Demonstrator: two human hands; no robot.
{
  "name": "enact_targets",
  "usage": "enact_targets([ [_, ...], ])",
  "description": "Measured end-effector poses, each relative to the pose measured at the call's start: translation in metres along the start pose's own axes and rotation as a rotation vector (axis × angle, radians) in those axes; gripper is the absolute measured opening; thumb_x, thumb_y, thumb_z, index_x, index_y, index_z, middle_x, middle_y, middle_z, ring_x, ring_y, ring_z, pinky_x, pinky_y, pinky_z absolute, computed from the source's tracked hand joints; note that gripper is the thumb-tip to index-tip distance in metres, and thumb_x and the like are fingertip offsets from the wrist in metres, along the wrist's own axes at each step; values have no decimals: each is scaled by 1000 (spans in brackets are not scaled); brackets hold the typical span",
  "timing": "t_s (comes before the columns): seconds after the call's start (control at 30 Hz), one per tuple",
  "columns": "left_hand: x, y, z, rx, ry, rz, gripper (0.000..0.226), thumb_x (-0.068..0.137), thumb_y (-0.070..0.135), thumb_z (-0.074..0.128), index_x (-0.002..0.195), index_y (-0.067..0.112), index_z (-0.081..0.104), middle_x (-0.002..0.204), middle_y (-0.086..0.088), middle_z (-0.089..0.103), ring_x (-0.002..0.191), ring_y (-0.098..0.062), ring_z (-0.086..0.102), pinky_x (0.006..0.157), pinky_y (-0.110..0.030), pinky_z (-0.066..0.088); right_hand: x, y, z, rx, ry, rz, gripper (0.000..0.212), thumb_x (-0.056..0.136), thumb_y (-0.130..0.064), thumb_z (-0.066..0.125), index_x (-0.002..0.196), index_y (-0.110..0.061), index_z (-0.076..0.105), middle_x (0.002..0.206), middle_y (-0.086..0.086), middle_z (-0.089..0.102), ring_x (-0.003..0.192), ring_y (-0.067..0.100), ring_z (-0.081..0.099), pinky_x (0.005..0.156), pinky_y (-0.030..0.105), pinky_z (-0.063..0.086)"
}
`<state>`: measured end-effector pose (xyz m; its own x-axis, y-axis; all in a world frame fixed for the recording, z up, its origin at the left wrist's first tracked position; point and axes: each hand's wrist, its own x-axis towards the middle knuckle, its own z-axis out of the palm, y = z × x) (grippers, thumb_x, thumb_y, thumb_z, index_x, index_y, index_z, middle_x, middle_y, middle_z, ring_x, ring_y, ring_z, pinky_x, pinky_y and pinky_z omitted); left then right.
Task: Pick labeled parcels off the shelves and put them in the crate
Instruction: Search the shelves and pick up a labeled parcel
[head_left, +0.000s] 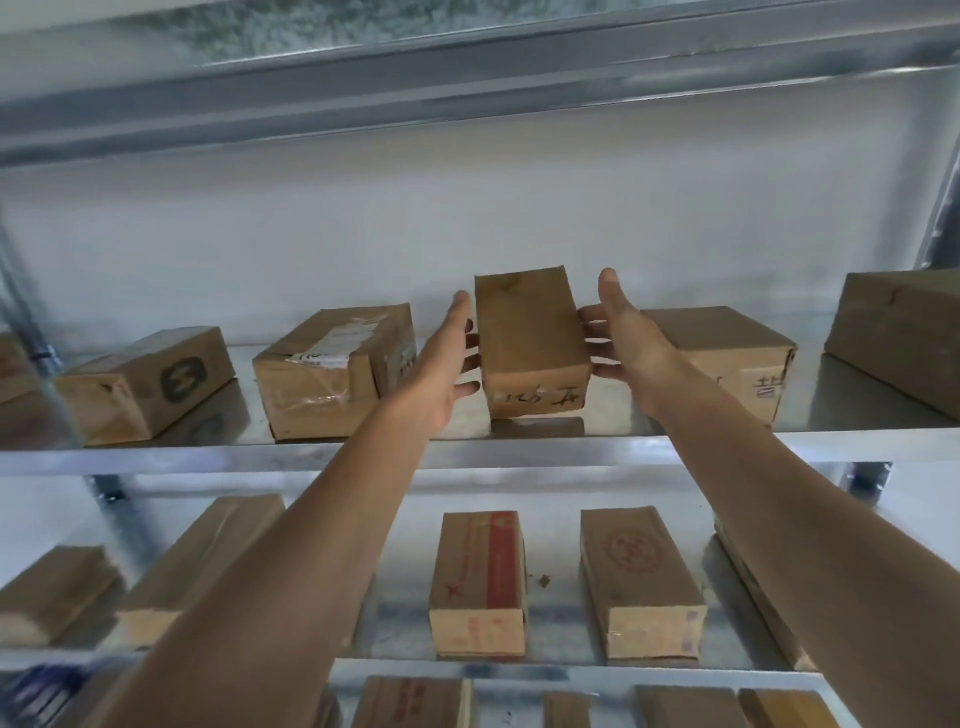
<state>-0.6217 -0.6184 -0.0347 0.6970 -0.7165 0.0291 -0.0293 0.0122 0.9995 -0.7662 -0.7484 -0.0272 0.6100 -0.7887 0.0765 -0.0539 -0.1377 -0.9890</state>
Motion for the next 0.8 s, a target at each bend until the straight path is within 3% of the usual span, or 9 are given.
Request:
enact_targets([
  [0.07, -2, 4, 0, -32, 10, 35, 66, 100, 71, 34, 146, 25, 47, 126, 7, 59, 129, -22, 54, 114, -50, 36, -4, -1, 0, 37, -3, -32, 76, 102, -70, 23, 143, -13, 55, 133, 1, 59, 127, 25, 57, 120, 45, 36],
  [0.17, -4, 7, 1, -90, -3, 68, 57, 100, 68, 37, 135, 26, 53, 129, 7, 60, 133, -21, 52, 114, -50, 36, -8, 4, 2, 124, -4, -54, 74, 101, -69, 28, 144, -14, 54, 142, 3, 58, 130, 23, 57, 121, 47, 36],
  [0.33, -6, -4, -1, -101, -25, 40, 50, 99, 70, 39, 114, 31, 66, 132, 11, 64, 134, -22, 53, 120, -54, 30, -10, 16, -1, 146, -11, -51, 72, 102, -69, 28, 140, -17, 59, 131, -2, 64, 118, 16, 60, 117, 45, 38],
  [0.47, -3, -4, -1, -39, -5, -9, 68, 95, 78, 33, 138, 32, 58, 139, 0, 60, 127, -21, 56, 113, -47, 39, -12, 11, -4, 91, -6, -20, 79, 101, -73, 23, 142, -16, 59, 135, 0, 65, 122, 20, 61, 113, 46, 43],
  [0.57, -3, 1, 0, -7, 8, -35, 78, 90, 84, 29, 147, 34, 51, 141, -4, 57, 132, -26, 52, 109, -46, 36, -15, 1, -6, 70, -6, -14, 84, 99, -75, 19, 140, -15, 61, 132, 3, 66, 121, 23, 61, 112, 47, 45],
  [0.67, -4, 4, 1, -58, 14, -7, 73, 89, 84, 28, 137, 35, 55, 145, -2, 56, 135, -29, 51, 117, -51, 28, -16, -4, -7, 105, 3, -29, 86, 96, -78, 17, 143, -18, 57, 139, 5, 61, 128, 27, 58, 115, 50, 42],
  [0.73, -6, 6, 2, -109, 28, 11, 64, 90, 83, 29, 122, 37, 58, 141, 0, 58, 132, -29, 53, 118, -52, 25, -15, -3, -8, 146, 18, -49, 84, 95, -80, 18, 140, -21, 58, 137, 5, 63, 125, 27, 60, 115, 50, 43],
  [0.8, -6, 4, 1, -150, 38, 27, 62, 90, 83, 31, 121, 37, 60, 138, 0, 59, 129, -28, 54, 120, -54, 24, -15, -1, -8, 171, 31, -56, 83, 95, -79, 18, 140, -23, 58, 132, 4, 64, 122, 26, 60, 115, 50, 43],
])
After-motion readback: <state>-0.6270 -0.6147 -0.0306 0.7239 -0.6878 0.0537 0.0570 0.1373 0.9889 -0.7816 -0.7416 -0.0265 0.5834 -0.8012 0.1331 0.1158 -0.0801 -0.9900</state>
